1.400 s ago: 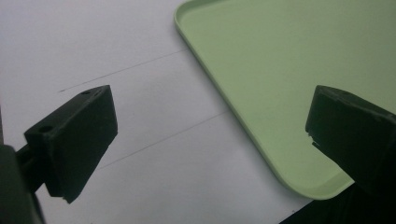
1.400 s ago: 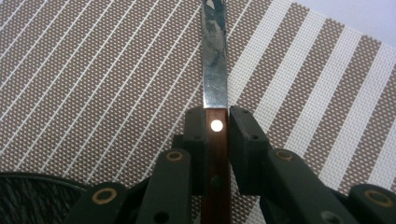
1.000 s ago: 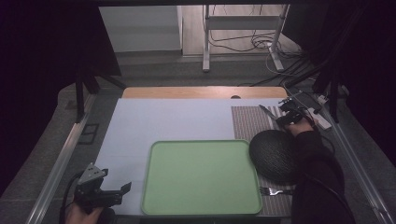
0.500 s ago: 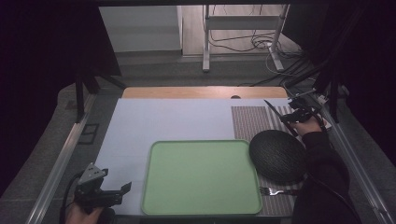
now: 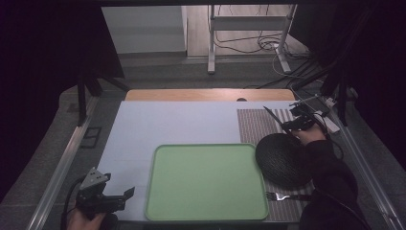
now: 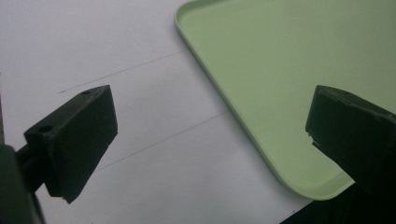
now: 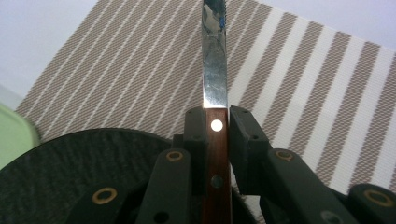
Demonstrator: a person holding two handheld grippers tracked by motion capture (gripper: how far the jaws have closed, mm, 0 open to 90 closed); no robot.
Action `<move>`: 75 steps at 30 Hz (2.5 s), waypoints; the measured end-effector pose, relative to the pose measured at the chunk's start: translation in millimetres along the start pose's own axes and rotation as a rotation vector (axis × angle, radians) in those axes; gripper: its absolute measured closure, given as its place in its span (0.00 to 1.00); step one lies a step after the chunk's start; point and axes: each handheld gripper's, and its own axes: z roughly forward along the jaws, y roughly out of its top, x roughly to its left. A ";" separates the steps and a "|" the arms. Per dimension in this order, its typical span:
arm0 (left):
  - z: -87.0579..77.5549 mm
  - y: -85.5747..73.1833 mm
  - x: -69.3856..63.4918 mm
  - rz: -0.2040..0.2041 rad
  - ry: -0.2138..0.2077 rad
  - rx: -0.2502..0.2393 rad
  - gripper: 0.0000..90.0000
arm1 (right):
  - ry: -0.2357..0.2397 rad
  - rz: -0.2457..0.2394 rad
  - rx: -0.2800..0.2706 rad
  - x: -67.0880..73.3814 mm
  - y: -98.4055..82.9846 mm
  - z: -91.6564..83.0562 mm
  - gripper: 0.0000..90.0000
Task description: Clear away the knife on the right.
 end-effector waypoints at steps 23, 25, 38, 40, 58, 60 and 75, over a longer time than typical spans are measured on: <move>0.0 0.0 0.5 -0.002 -0.001 -0.002 0.03 | 0.050 -0.075 -0.035 57.8 -11.2 -13.9 0.86; 0.0 0.0 0.4 -0.002 -0.001 -0.002 0.03 | 0.053 -0.083 -0.038 62.5 -12.0 -15.6 0.86; 0.1 0.1 0.2 -0.001 0.001 -0.001 0.03 | 0.071 -0.083 -0.061 86.7 -22.6 -24.9 0.86; 0.1 0.1 0.1 -0.001 0.001 -0.001 0.03 | 0.074 -0.088 -0.063 91.4 -24.7 -26.8 0.86; 0.2 0.2 0.0 -0.002 0.003 0.002 0.03 | 0.111 -0.109 -0.080 127.6 -47.5 -45.3 0.86; 0.2 0.2 0.0 -0.002 0.003 0.002 0.03 | 0.114 -0.111 -0.081 131.6 -50.2 -46.8 0.86; 0.6 0.5 -0.1 -0.002 0.005 0.006 0.03 | 0.137 -0.136 -0.067 159.7 -66.8 -50.5 0.86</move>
